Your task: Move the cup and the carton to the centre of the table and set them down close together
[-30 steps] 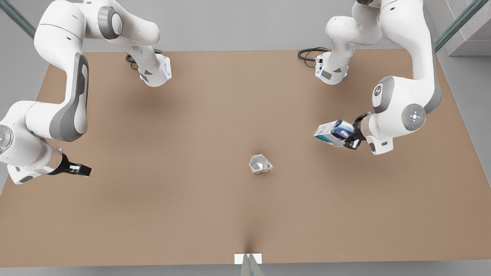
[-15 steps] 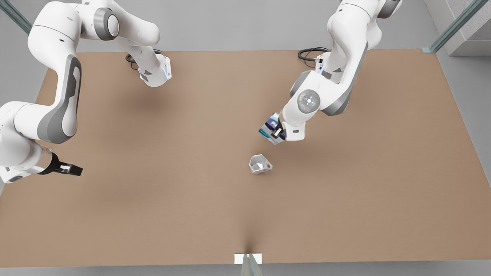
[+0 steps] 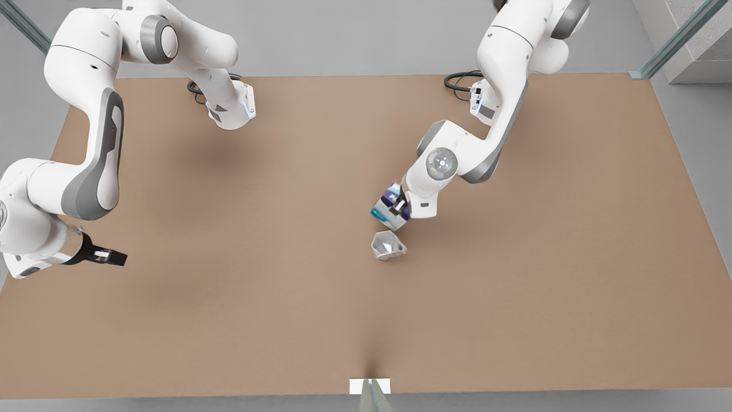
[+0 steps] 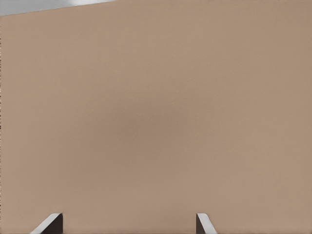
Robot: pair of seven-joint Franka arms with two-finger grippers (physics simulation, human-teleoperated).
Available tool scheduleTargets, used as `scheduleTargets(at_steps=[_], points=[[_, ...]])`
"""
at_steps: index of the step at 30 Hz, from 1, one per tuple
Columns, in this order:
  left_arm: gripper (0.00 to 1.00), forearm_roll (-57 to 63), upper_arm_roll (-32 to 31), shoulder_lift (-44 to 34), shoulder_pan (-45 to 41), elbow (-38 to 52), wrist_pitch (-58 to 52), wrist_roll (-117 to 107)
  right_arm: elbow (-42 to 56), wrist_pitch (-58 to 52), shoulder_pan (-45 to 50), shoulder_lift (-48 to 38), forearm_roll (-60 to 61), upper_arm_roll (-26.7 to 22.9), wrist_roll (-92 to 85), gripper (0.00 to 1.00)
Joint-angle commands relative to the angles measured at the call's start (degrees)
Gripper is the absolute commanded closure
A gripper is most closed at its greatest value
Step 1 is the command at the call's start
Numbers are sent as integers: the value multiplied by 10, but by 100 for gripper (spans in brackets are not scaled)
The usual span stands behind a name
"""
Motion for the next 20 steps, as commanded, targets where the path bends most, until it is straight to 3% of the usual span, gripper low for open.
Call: scheduleTargets(at_steps=[1,7,10,12,14,16,20], points=[[0,-4,0,0,0,0,0,0,0,0,0,0,0,0,0,0],[0,-5,2,-11,0,11,-34,-14,4,-6,1,-3,0,1,1,0],[0,1,44,-39,28,92,-115,23,4,-12,8,-35,2,6,1,0],[0,40,83,-47,167,157,-252,385,4,-11,11,-42,4,9,1,0],[0,120,83,-60,255,168,-279,619,4,-11,11,-41,4,9,1,0],[0,197,80,-79,282,190,-308,752,4,-11,10,-40,4,9,1,0],[0,193,83,-85,292,240,-350,757,4,-11,11,-38,4,9,1,0]])
